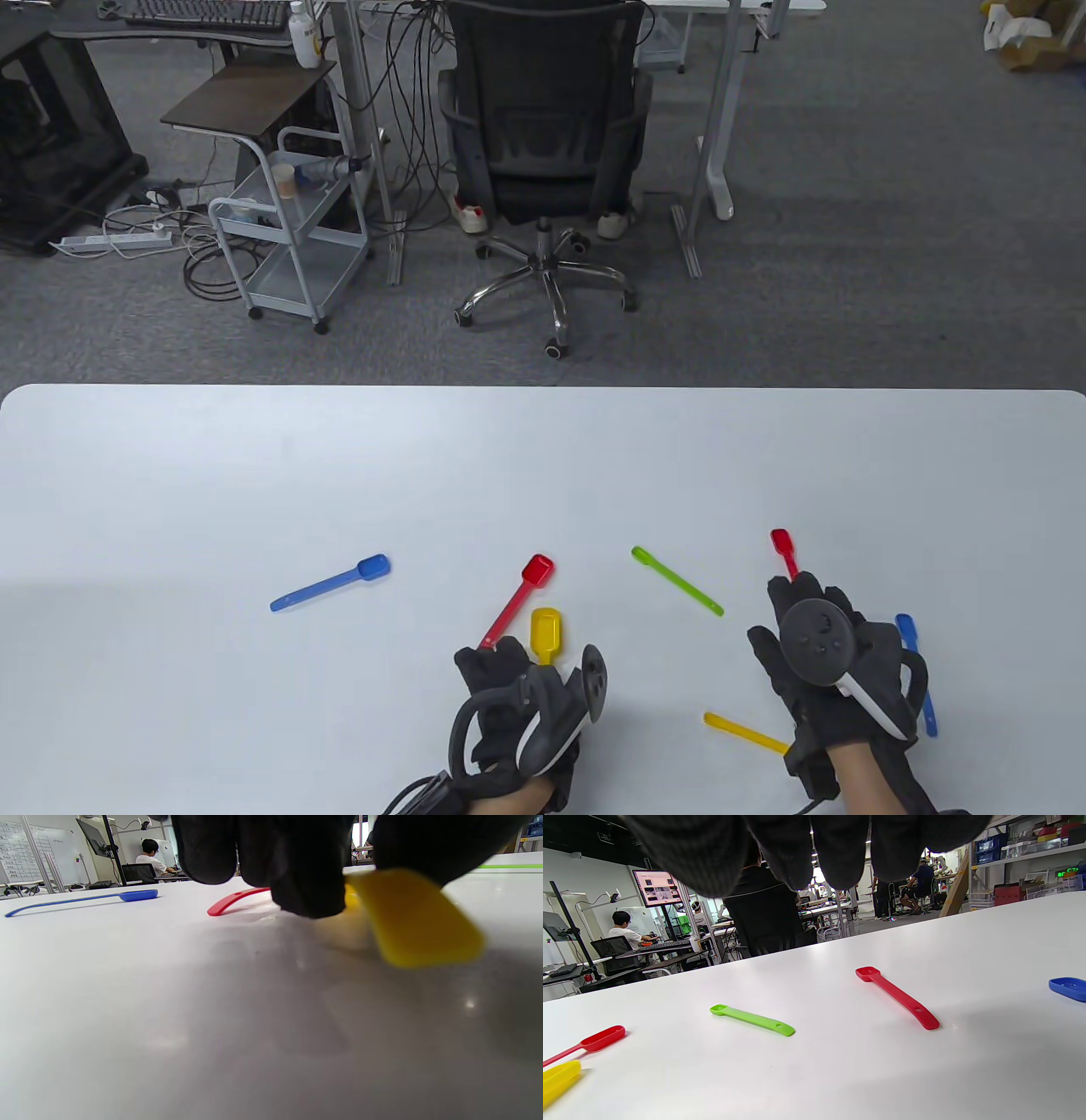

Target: Nest measuring spoons

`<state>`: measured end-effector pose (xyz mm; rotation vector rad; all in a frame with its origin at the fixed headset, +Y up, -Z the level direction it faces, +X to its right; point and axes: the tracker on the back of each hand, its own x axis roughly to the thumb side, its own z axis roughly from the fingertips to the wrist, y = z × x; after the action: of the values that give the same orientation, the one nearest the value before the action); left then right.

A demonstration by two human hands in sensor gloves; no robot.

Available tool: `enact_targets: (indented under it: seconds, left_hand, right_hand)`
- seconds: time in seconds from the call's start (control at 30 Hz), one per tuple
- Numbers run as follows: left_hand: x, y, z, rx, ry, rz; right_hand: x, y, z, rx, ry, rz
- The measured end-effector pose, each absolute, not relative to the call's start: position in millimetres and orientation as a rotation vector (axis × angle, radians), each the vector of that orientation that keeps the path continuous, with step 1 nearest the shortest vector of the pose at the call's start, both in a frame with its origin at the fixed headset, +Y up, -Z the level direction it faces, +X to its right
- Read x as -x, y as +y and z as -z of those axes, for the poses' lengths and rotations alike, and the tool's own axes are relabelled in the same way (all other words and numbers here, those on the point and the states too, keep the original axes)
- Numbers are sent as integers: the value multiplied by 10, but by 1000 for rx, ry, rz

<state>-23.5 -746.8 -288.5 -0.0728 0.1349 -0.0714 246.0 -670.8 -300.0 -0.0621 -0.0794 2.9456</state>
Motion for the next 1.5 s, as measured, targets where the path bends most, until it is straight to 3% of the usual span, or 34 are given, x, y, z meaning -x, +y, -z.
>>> enact_targets:
  seconds: [0.7,1.5]
  left_hand:
    - [195,-7494,2895,123,116,47]
    - [579,-7118,2875,-6,43,39]
  right_hand:
    - [-2442,-6715,2997,50,-79,-2948]
    - [-2417,-6724,3000,43,-61,-2961]
